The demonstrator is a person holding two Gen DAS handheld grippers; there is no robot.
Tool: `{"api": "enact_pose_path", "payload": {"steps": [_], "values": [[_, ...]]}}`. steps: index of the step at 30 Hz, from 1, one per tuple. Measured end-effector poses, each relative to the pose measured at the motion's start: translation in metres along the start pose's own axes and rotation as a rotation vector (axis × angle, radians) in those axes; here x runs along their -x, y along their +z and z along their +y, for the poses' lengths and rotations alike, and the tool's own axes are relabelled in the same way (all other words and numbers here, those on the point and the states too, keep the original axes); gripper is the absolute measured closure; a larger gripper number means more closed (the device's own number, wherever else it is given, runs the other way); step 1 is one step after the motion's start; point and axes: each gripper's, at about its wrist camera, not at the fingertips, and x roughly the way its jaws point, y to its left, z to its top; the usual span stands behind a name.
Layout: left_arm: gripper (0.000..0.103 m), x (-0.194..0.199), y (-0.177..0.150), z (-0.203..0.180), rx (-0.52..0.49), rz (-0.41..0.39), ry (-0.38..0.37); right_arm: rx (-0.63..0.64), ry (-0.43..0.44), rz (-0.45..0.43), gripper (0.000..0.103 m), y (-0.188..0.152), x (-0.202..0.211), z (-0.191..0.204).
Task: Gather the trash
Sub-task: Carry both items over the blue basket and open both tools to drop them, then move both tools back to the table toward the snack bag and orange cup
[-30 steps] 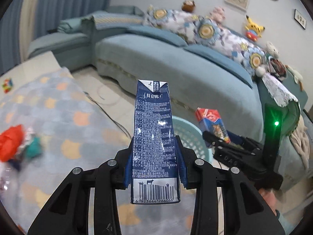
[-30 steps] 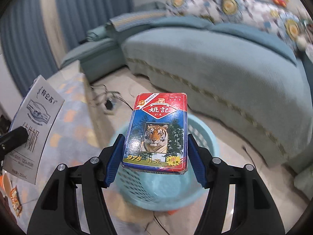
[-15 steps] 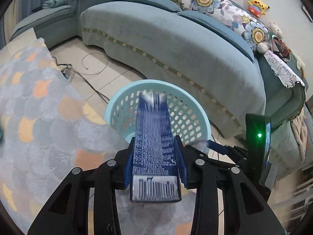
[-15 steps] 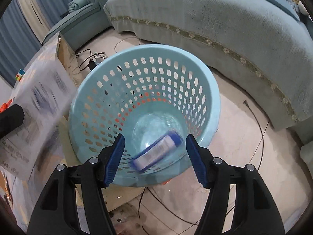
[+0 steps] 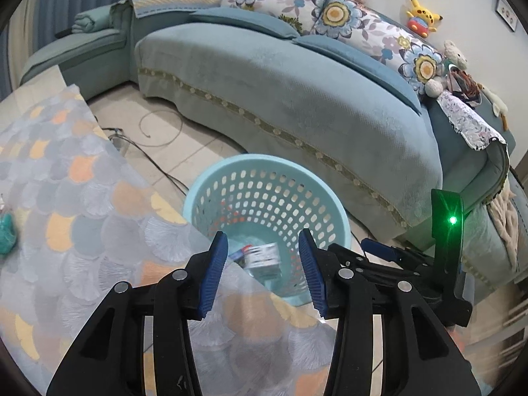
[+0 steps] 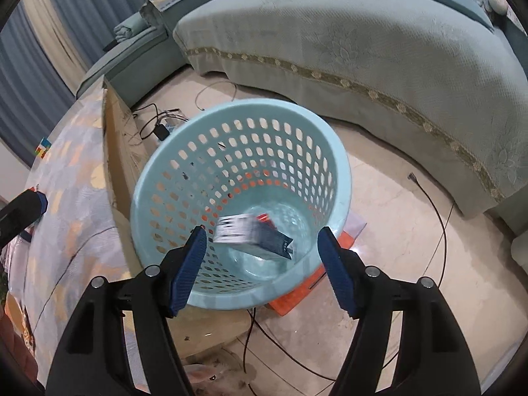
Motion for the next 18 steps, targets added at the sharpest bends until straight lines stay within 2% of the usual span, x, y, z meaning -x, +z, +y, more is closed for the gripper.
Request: {"api": "enact_pose_path", "payload": {"steps": [3, 10, 15, 18], "values": [[0.060, 0.013, -0.001, 0.001, 0.001, -0.028, 0.009, 0.024, 0.020, -0.024, 0.037, 0.000, 0.008, 0.010], [0.060, 0.065, -0.011, 0.018, 0.057, -0.124, 0.050, 0.138, 0.139, -0.110, 0.037, -0.008, 0.041, 0.064], [0.058, 0.118, -0.029, 0.043, 0.122, -0.188, 0.154, 0.262, 0.248, -0.142, 0.037, -0.018, 0.061, 0.122], [0.053, 0.161, -0.046, 0.072, 0.193, -0.247, 0.249, 0.400, 0.335, -0.163, 0.037, -0.028, 0.078, 0.173]]}}
